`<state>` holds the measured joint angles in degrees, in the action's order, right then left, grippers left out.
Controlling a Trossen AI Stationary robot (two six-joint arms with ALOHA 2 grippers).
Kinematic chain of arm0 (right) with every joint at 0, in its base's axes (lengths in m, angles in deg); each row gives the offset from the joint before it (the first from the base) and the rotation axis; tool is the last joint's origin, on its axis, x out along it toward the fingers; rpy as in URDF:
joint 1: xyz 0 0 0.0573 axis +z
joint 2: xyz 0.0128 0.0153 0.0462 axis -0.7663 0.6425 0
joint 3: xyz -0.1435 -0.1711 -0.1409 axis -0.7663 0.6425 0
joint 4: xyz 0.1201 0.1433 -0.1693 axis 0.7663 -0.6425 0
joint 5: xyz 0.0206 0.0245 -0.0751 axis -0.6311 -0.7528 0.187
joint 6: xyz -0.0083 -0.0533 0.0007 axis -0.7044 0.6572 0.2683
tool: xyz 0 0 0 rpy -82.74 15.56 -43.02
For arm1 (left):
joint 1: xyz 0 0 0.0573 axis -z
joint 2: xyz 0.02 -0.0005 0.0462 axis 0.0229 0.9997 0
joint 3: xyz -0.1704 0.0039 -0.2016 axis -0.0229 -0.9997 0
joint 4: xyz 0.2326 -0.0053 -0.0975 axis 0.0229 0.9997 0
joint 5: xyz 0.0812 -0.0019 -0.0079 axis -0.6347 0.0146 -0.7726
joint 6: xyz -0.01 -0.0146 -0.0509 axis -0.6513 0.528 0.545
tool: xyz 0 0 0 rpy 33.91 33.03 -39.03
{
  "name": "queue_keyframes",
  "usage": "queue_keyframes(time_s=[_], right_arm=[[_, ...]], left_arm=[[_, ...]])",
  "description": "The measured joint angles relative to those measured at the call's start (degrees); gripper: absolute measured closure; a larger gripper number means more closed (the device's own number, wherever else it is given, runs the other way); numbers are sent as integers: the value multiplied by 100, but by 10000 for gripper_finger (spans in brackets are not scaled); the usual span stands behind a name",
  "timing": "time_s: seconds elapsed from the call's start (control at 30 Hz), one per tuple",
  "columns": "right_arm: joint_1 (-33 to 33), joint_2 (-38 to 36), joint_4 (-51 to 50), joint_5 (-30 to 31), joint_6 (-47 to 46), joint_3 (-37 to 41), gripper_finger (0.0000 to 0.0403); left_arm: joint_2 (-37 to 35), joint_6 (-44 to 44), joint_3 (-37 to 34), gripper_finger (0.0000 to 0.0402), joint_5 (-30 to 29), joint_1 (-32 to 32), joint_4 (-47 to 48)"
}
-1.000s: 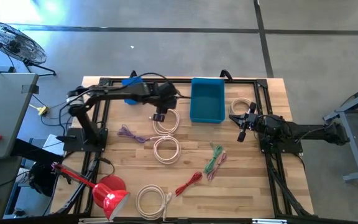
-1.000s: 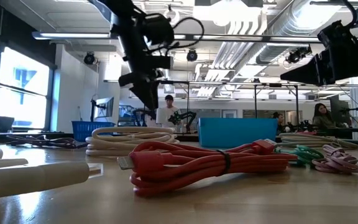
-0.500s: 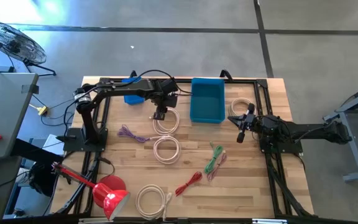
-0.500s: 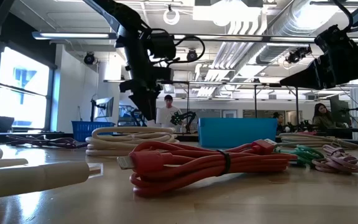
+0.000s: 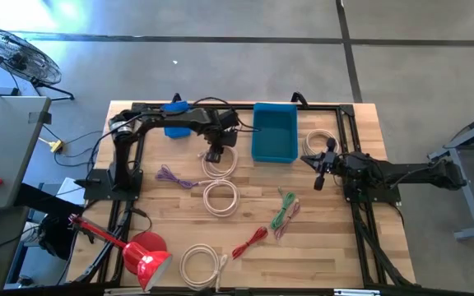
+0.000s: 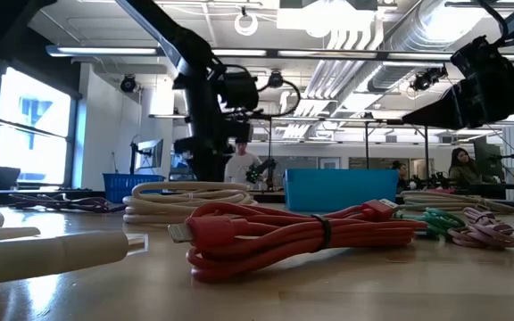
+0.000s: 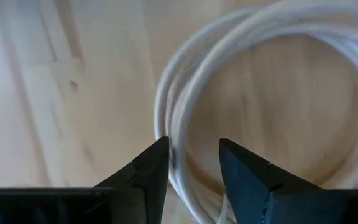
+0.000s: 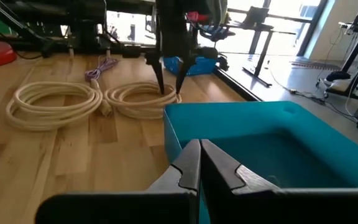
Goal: Pick & Place USB Port
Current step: Put the white HDMI cable into the dark blue bin
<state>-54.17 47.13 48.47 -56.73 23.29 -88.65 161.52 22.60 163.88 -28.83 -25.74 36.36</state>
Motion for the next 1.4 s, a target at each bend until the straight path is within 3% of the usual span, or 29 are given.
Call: queue_keyframes(time_s=[0.2,0.27,0.4,0.63,0.77,1.1,1.23,1.4], right_arm=[[2,120,2,-32,-13,0,402],[2,129,1,-29,-13,0,402],[2,131,2,-29,-13,-1,402],[2,130,7,-87,-88,0,402],[2,130,57,-324,-96,0,402],[2,126,442,-1160,-98,0,402],[2,124,729,-1491,-11,0,402],[9,124,1460,-2122,283,0,402]], left_arm=[[312,-2,37,273,-152,4,-333],[327,-9,37,298,-178,4,-335],[336,-54,28,384,-164,1,-384],[340,-3,37,392,-374,92,-232],[249,-4,264,393,-686,247,397],[80,-5,2290,394,-1958,864,2038],[78,-12,3166,394,-1908,1044,2092],[65,-138,3898,394,-1589,1216,1511]])
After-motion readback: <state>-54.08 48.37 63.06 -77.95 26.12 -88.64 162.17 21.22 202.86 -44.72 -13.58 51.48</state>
